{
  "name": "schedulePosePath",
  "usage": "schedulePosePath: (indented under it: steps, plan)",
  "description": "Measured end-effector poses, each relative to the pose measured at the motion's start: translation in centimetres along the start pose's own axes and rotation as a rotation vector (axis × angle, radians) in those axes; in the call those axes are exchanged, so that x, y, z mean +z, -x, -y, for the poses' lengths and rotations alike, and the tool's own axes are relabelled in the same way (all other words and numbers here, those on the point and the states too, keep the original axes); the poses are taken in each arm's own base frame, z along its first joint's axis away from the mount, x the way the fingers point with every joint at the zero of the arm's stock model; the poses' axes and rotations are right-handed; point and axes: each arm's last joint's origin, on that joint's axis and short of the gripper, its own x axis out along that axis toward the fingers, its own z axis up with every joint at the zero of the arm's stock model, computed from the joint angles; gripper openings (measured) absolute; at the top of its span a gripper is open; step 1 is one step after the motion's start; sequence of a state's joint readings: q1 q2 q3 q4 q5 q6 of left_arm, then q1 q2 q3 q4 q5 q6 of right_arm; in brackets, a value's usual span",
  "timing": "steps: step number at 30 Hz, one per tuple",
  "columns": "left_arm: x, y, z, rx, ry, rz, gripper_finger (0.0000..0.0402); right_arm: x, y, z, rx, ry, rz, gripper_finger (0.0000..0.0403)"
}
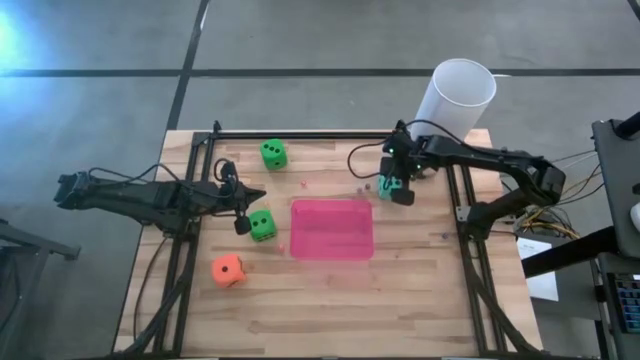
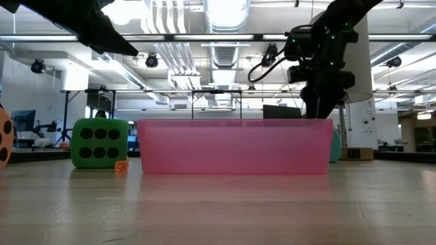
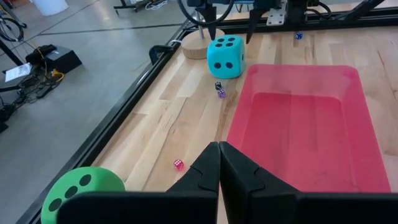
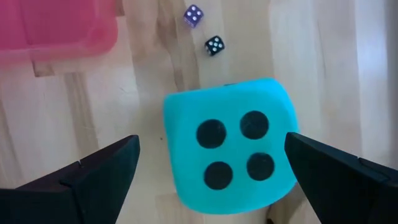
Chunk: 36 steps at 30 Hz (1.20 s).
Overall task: Pick & Place Dice
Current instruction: Put the large blue die into the pink bin
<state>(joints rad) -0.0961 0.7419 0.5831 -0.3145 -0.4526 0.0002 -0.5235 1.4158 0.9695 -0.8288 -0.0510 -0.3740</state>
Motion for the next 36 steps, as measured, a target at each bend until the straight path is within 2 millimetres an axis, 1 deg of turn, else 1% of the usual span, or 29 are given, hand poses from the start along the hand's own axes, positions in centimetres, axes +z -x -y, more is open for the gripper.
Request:
schedulePosePath:
  steps: [14,24,36]
  plan:
    - [0.0,0.0,0.0,0.000,-0.002,-0.001,0.0008,-0.3,-0.1,1.1,-0.013,0.027,0.021,0.0400]
    - [0.0,0.0,0.0,0.000,-0.003,-0.002,0.0008,-0.1,-2.0,1.5,0.023,0.029,-0.031,0.0400]
    - [0.0,0.0,0.0,0.000,-0.003,-0.003,0.0008,-0.4,-2.4,1.1,0.069,-0.001,-0.036,0.0400]
